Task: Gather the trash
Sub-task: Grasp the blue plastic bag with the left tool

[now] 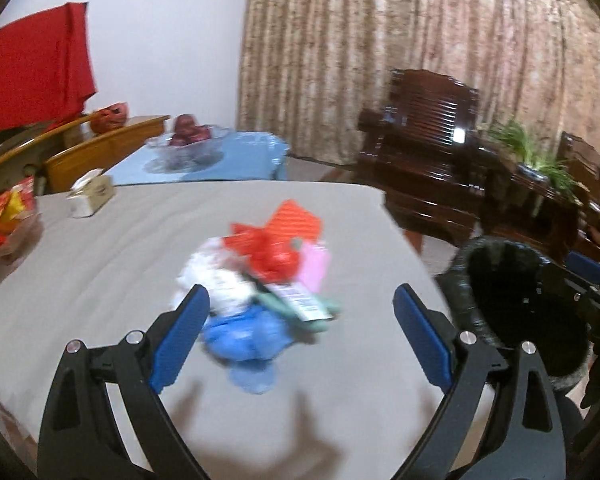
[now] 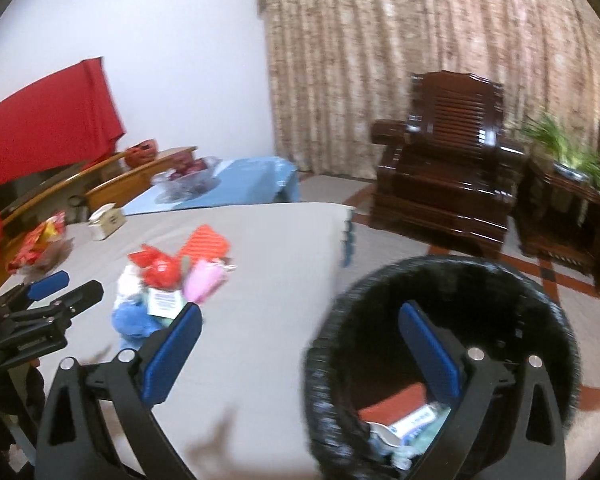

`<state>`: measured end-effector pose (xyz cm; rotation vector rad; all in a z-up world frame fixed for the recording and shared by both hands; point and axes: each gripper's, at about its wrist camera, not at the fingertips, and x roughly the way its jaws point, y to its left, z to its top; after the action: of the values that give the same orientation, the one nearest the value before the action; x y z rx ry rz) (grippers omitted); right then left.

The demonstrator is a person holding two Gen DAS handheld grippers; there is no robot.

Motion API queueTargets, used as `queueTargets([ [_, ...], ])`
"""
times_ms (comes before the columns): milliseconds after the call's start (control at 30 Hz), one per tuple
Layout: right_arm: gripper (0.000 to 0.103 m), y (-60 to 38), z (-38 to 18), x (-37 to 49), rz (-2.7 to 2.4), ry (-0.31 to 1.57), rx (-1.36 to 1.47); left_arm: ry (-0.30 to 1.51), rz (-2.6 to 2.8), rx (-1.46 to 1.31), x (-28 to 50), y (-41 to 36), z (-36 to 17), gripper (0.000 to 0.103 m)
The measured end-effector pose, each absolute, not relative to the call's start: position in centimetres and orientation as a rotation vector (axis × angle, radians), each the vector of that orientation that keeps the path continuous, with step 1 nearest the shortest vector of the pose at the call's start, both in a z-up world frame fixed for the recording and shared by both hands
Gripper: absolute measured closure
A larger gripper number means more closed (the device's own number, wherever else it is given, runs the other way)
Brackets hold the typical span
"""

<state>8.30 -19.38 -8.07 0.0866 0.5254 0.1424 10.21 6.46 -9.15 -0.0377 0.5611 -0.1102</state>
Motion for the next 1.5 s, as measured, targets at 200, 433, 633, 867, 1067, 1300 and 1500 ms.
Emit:
queueTargets([
  [200,0.006,-15.4,-8.8,9.5,0.211,0.534,0.055,0.587,-0.053,-0.054,9.8,9.8,-10.1,0.018],
  [433,0.008,-13.1,-10.1,10.6,0.242,0.559,0.034,0.621,-0.032,-0.065,10.4,11.1,-11.9,0.023],
  [633,0.018,-11.7,-11.4,11.7,0.269,0.585,0.006,0.657,-0.026,-0.076,11.2,11.4,-13.6,0.025],
  [867,0.029,-11.2,-12.6,12.3,0.282,0.621,0.001,0.694,-0.039,-0.082,12.9,10.8,-15.4,0.028],
  [1067,0.03,-11.2,-13.2,12.7,0.279,0.637,-0.009,0.723,-0.041,-0.09,14.7,10.1,-17.1,0.031],
  [1300,0.03,-11.4,-13.4,13.0,0.276,0.639,-0.008,0.749,-0.072,-0.098,15.2,9.4,-18.0,0.068],
  [1500,0.03,-11.1,-13.3,13.0,0.28,0.638,-0.008,0.742,-0.086,-0.105,14.4,9.8,-17.3,0.097],
])
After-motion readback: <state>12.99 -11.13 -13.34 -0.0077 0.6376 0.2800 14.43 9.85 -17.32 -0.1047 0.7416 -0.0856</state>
